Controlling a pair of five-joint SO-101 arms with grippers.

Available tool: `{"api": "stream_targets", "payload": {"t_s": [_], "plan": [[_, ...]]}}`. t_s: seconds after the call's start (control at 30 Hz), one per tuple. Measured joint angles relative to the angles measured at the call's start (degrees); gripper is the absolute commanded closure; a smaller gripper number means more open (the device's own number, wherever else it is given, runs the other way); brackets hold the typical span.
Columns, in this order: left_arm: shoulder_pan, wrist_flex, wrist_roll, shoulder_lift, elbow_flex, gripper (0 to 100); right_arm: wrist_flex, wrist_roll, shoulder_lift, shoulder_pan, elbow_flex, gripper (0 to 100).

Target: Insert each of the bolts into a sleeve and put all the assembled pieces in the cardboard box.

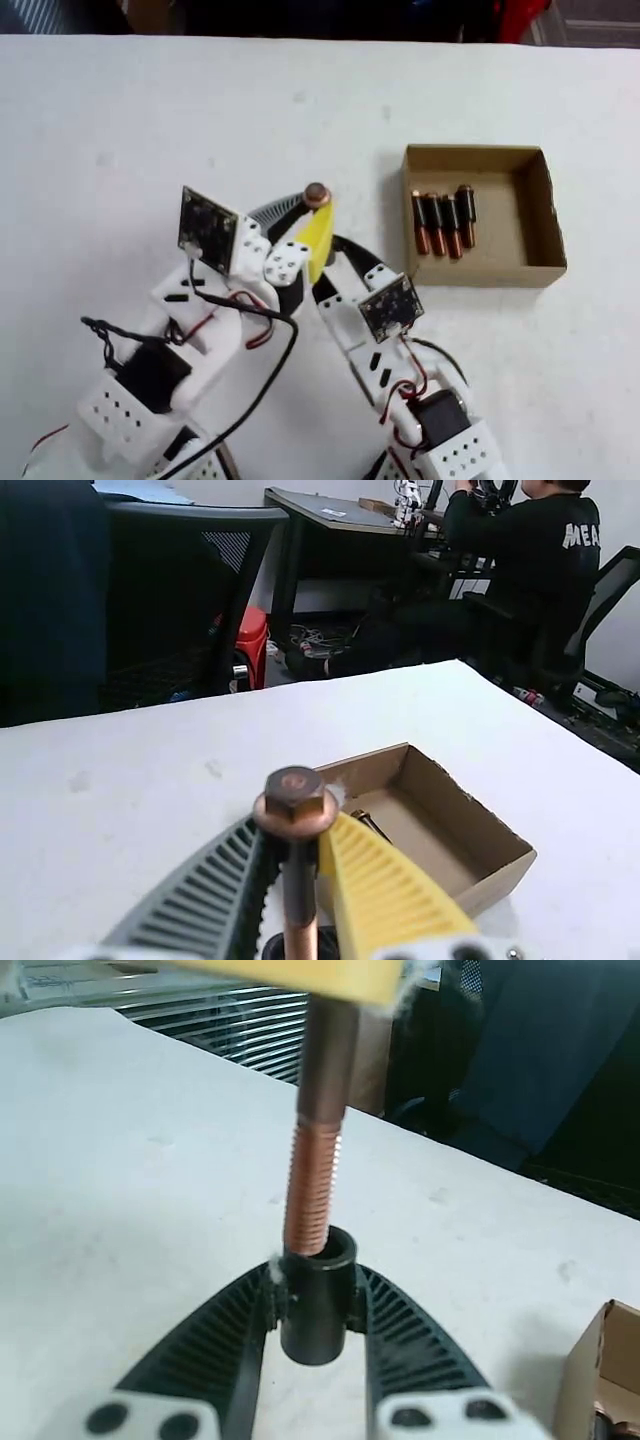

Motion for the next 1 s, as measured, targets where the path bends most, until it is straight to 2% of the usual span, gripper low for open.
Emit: {"api": "stream_targets", "payload": {"t_s": [0.47,0.7,1.0], "plan": [[-1.7,-2.1,0.0,0.0,1.0,98,0.0,0.0,0.0,0.0,0.0,98.1],[-2.0,-11.9,-0.1,-0.1,7.1,98,0.0,0.0,0.0,0.0,0.0,98.1],[-1.1,-12.7,-0.1,-0.1,7.2,98,0.0,0.0,0.0,0.0,0.0,98.1]]}}
